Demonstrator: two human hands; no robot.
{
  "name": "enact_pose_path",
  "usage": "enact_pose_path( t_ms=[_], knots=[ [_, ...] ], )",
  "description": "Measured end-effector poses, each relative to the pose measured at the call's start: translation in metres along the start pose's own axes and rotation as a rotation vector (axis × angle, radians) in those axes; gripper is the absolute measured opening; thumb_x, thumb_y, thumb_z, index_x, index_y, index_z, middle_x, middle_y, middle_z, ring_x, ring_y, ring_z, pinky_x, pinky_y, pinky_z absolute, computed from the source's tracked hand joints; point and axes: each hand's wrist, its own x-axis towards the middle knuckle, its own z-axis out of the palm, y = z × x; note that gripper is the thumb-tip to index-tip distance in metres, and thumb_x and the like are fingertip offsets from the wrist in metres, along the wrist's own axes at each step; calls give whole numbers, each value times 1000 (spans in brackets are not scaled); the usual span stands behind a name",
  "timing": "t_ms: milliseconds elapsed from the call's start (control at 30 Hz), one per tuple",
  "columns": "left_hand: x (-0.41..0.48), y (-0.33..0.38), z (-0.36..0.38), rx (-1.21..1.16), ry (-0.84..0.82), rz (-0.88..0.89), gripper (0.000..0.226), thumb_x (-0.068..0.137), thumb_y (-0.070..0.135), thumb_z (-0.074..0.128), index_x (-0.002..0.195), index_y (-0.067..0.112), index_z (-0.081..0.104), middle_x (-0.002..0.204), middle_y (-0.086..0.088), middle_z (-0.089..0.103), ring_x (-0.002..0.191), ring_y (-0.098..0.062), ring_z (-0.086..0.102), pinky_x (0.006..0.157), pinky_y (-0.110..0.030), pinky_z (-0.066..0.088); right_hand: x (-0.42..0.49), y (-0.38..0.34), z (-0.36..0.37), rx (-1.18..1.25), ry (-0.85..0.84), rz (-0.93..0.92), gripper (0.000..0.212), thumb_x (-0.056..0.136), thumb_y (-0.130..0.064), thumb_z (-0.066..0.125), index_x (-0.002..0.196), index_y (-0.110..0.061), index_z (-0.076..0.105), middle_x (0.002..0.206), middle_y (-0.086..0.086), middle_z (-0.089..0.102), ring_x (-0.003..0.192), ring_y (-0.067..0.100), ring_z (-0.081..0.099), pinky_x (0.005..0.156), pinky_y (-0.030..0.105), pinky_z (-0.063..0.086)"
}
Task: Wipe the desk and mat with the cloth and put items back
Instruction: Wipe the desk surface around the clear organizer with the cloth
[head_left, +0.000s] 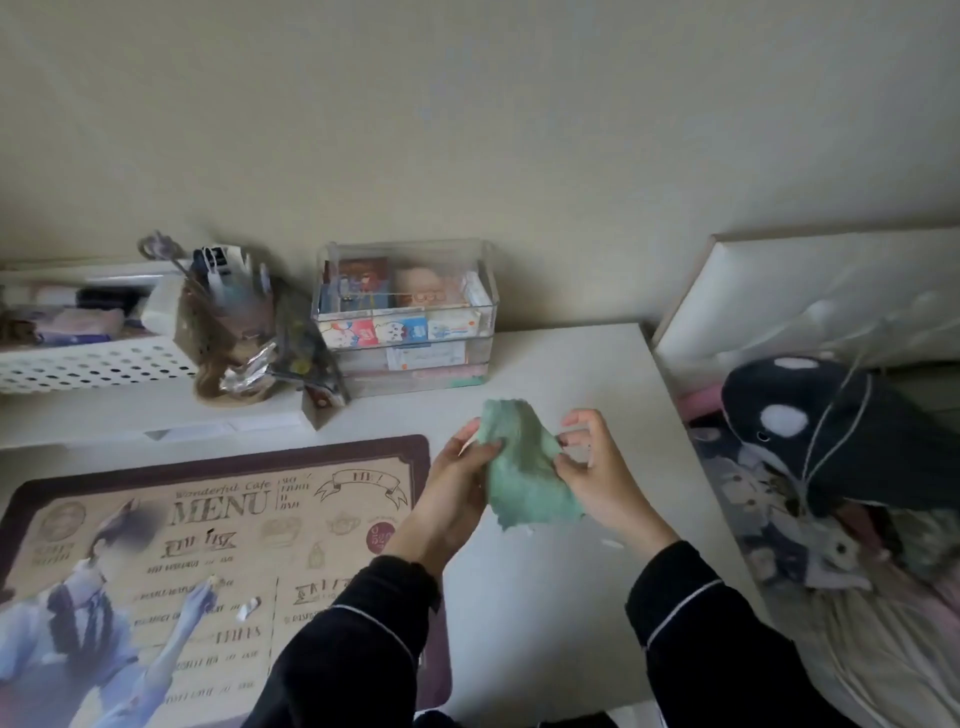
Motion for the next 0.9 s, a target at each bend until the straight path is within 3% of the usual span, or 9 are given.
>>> enact_pose_path(
  t_ms=[133,233,367,467,533,600,700,800,900],
  knots=[
    [6,0,15,516,247,321,59,80,-12,55,119,32,50,112,-8,62,86,-7,66,69,-20,53,-8,12,-4,-22,-29,-66,39,84,11,49,87,-24,65,104,-10,64,78,-14,57,70,7,42],
    [13,0,35,635,185,462,55,84,-12,51,124,26,47,109,-5,61,90,-4,65,77,-19,52,-4,14,-7,319,-118,136,37,91,4,52,93,-25,74,113,0,70,106,9,64,92,23,48],
    [26,-3,68,667,146,509,42,90,1,54,124,25,48,105,-6,60,88,-4,64,78,-20,51,6,12,-24,772,-490,371,32,93,-26,59,122,-13,65,124,15,64,116,29,61,92,39,51],
    [39,-3,84,672,149,506,44,89,-1,54,124,25,47,103,-5,60,84,1,62,74,-15,49,17,15,-40,959,-475,432,39,92,-28,61,126,-7,61,126,19,61,116,35,59,92,47,49],
    [50,-5,88,652,216,392,47,85,-1,61,125,19,45,106,-8,61,84,-3,64,71,-17,52,28,17,-52,835,-350,360,29,95,-13,55,122,-4,63,123,19,63,117,34,58,95,42,50],
    [61,-8,95,497,213,81,39,84,2,65,121,4,53,114,-20,64,90,-20,67,76,-33,56,41,23,-70,441,-130,260,29,91,2,55,114,-11,69,117,11,67,115,25,61,95,27,49],
    [61,-19,93,255,-4,-313,29,87,10,58,113,0,67,116,-21,65,99,-29,66,86,-37,52,52,22,-85,18,-30,12,36,88,6,52,114,-12,69,115,-4,64,114,12,58,91,11,43],
    [73,-36,105,232,-52,-215,31,92,20,56,117,3,66,121,-22,63,110,-35,62,94,-43,48,64,22,-111,-107,-91,-174,41,89,3,53,126,-12,62,131,-6,53,122,6,49,105,15,35],
    [84,-44,124,215,92,58,34,86,18,65,117,5,63,118,-20,65,109,-37,62,92,-50,51,77,23,-137,-213,-128,-355,48,89,2,53,135,-11,52,138,-9,44,129,-1,39,104,5,26]
  ],
)
